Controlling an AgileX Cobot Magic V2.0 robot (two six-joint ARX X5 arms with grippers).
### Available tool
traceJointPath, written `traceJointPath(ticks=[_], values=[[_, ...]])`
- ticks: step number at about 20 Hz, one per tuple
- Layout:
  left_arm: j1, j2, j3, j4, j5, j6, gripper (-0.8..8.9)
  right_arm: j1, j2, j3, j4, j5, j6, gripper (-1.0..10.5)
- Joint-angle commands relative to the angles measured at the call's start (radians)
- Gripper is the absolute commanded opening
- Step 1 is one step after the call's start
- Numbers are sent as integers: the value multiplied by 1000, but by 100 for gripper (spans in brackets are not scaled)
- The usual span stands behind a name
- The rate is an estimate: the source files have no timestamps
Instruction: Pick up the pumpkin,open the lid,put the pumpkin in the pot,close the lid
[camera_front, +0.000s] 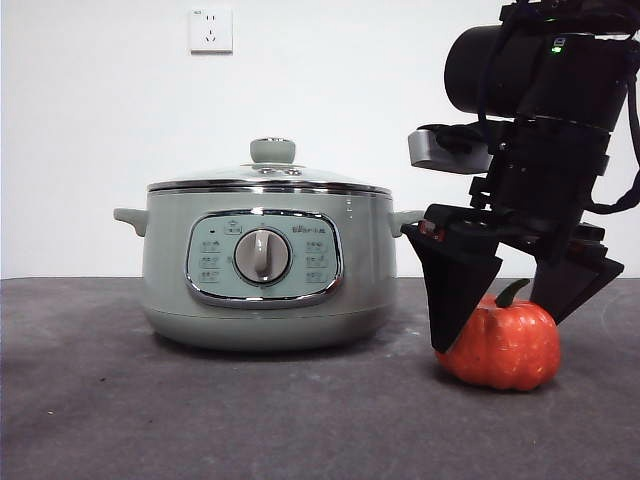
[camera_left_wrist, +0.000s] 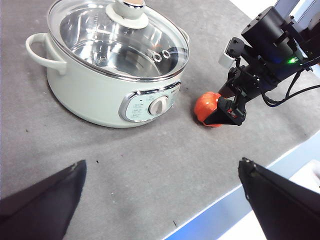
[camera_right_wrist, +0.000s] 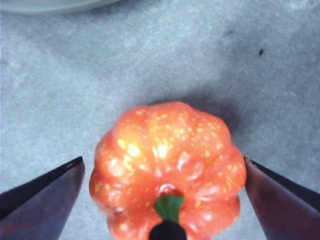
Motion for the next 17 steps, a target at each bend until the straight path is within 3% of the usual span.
traceJointPath(ticks=[1,8,17], values=[[-2,-1,1,19,-2,8,754,2,4,-1,-9,-1,18,-8],[-3,63,8,118,2,-16,751,2,-156,-1,-52,-1,31,-8],[-128,483,212,360,-44,-15,751,2,-570,-1,-124,-1,42,-9]])
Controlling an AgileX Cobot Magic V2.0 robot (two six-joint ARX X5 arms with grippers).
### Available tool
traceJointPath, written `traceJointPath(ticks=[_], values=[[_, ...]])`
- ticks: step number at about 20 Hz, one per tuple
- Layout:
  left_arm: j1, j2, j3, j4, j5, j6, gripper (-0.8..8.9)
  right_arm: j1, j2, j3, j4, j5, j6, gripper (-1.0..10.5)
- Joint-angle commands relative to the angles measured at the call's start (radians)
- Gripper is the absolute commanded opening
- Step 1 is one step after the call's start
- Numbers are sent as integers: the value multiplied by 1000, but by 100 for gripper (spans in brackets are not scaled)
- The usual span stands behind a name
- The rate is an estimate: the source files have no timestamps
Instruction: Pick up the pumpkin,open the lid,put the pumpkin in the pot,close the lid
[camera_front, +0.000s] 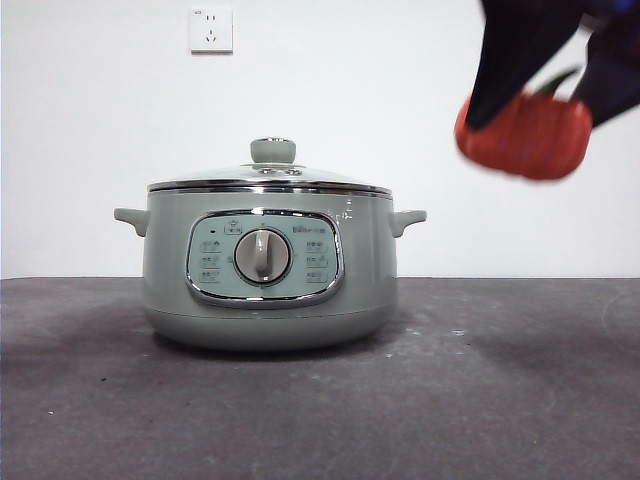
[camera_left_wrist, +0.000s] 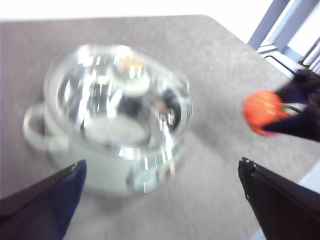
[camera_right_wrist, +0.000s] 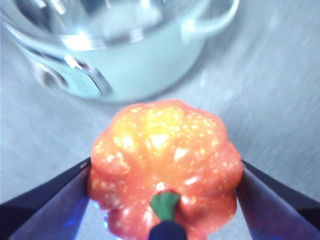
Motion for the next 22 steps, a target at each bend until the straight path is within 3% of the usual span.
traceJointPath(ticks=[1,11,22], values=[[-59,130,76,52,-58,0,751,2,-66,-1,-14,0,14,-9],[-266,650,500,80,-268,82,751,2,-205,-1,-71,0,32,-9],[-297,898,556,152,-325,85,751,2,-215,-1,-72,0,39,-8]])
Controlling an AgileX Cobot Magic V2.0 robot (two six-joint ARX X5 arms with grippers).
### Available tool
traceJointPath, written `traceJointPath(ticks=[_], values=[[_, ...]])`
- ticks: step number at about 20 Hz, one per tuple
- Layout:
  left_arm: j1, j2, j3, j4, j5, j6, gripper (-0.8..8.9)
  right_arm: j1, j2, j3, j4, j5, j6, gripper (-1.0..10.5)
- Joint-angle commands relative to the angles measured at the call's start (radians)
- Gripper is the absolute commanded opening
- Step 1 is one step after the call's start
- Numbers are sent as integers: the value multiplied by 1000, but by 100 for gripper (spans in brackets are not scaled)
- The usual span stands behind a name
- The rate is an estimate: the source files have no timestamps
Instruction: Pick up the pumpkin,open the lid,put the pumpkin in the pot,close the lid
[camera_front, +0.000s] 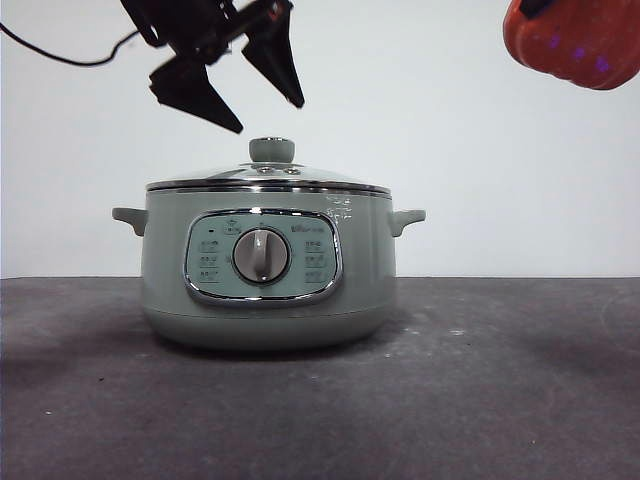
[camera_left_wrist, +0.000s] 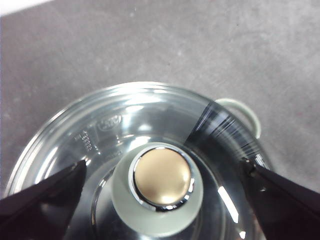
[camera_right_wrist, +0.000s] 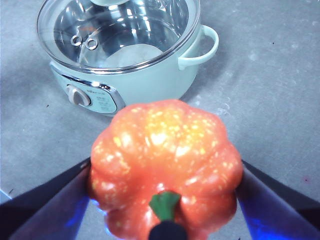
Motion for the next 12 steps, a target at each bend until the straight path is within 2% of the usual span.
traceJointPath(ticks=[1,12], values=[[-4,32,0,29,-1,12,751,2,-2,-1,5,0,13,-9],[-25,68,0,-26,-11,12,750,2,-2,-1,6,2,13,-9]])
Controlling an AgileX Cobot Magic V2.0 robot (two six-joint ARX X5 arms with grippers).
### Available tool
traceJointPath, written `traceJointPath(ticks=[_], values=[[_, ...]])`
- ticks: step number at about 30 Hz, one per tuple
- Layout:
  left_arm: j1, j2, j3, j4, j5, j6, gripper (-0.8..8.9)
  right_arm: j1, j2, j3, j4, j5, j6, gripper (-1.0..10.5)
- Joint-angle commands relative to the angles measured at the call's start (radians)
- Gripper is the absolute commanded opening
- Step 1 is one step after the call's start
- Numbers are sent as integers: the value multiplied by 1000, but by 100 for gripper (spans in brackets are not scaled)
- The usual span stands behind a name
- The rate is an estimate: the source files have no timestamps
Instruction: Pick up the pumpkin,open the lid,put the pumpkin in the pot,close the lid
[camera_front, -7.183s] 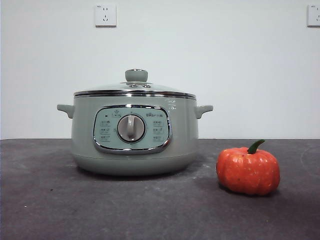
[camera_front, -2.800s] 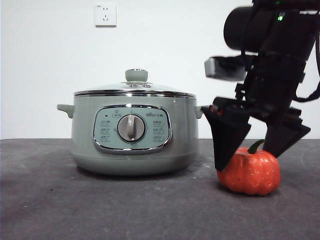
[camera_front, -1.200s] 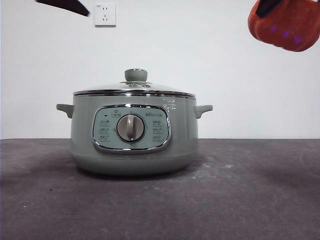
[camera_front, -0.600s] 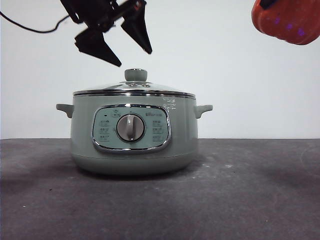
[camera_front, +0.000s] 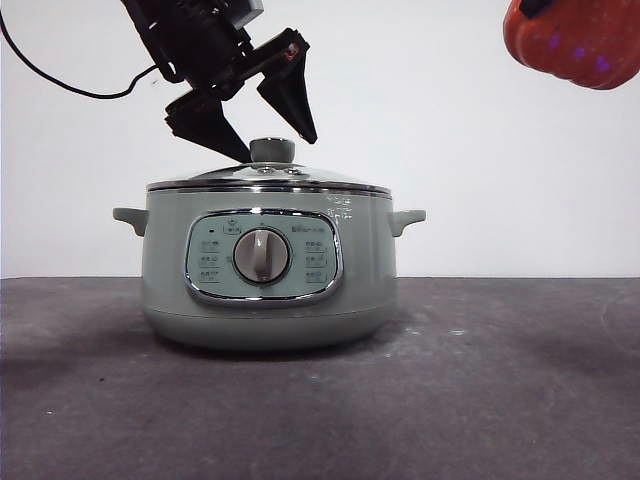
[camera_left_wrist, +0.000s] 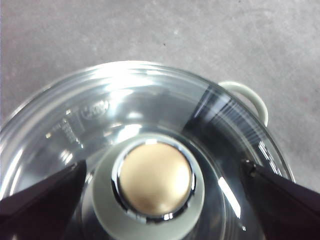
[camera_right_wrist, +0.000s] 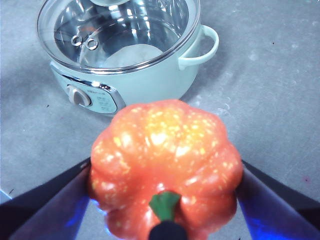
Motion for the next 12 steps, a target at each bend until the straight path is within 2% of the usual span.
traceJointPath(ticks=[1,2,3,5,6,9,12], values=[[-4,8,0,-17,-16,12,749,2,-1,-1,6,2,12,-9],[-6,8,0,-16,-28,12,745,2,-1,-1,6,2,12,-8],[-8,8,0,-16,-31,11,688,2,-1,-1,6,2,12,-9],[-8,8,0,-16,-31,11,503,2,-1,-1,5,2,12,-9],[-8,8,0,-14,-31,11,448,2,-1,-1,5,2,13,-8],[-14,8,0,-12,-36,11,430,2,-1,-1,5,2,13,-8],[-14,8,0,-12,-48,11,218,2,-1,-1,5,2,12,-8]])
